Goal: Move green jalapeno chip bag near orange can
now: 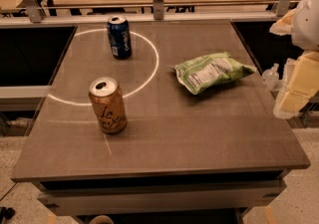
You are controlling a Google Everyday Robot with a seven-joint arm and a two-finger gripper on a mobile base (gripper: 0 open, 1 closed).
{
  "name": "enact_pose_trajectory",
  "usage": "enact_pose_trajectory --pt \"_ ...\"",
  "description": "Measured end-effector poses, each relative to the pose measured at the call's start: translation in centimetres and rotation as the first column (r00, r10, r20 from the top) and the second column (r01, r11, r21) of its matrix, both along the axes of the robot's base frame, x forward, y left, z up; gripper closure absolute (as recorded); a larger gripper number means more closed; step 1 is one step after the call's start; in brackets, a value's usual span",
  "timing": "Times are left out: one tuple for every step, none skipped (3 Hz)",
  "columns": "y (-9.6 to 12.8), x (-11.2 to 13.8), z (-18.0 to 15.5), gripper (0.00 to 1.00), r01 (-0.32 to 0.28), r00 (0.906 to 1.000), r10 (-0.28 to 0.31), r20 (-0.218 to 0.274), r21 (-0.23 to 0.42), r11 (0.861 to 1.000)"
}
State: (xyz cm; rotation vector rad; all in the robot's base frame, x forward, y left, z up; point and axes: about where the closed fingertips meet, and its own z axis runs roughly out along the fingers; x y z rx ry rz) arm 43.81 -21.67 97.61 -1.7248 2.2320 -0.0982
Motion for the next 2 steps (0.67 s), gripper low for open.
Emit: enact_pose_trajectory --pt "0.0 0.0 0.1 0.0 0.0 1.0 0.0 0.003 0.001 1.0" --pt "0.0 1.8 0.2 0.0 -0.003 0.9979 0.0 0.064 0.037 0.999"
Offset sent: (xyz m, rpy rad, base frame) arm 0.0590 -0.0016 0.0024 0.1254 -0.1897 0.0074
